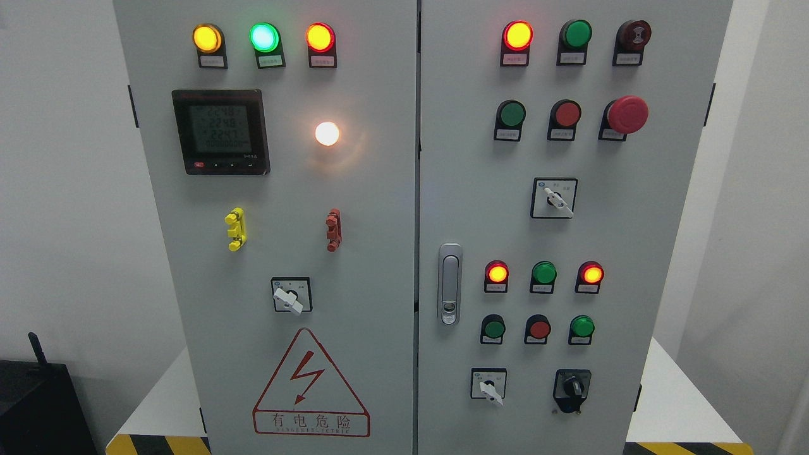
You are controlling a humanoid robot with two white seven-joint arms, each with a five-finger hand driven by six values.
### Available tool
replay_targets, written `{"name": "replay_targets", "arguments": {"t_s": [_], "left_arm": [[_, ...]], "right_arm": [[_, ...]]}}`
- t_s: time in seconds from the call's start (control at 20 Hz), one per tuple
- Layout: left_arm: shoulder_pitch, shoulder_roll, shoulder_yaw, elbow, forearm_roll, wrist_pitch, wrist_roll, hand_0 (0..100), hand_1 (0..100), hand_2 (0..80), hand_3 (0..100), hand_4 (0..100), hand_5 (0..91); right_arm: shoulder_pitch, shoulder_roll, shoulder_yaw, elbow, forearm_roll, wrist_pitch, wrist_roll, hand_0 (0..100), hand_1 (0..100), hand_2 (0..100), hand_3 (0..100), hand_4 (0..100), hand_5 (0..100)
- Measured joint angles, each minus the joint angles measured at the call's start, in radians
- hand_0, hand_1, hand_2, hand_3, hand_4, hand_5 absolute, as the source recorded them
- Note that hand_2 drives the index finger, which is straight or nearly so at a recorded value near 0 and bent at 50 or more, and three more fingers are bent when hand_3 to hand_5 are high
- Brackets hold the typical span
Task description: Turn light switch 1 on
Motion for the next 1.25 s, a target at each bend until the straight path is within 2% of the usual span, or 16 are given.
{"name": "replay_targets", "arguments": {"t_s": [0.4,0.7,1.25], "left_arm": [[-0.059,0.007,-0.133,0.131,-0.071,0.106,-0.008,23,8,0.0,0,0,0.0],[-0.079,0.010,-0.192,0.183,-0.100,0.114,0.003,20,7,0.0,0,0,0.0],[-0.099,0.013,-0.237,0.227,-0.111,0.119,0.005,16,6,0.0,0,0,0.0]], "right_arm": [[0.000,0.000,0.000,0.000,0.000,0.000,0.000,12,39,0,0,0,0],[0.000,0.000,0.000,0.000,0.000,0.000,0.000,12,39,0,0,0,0],[0.000,0.000,0.000,0.000,0.000,0.000,0.000,12,39,0,0,0,0]]}}
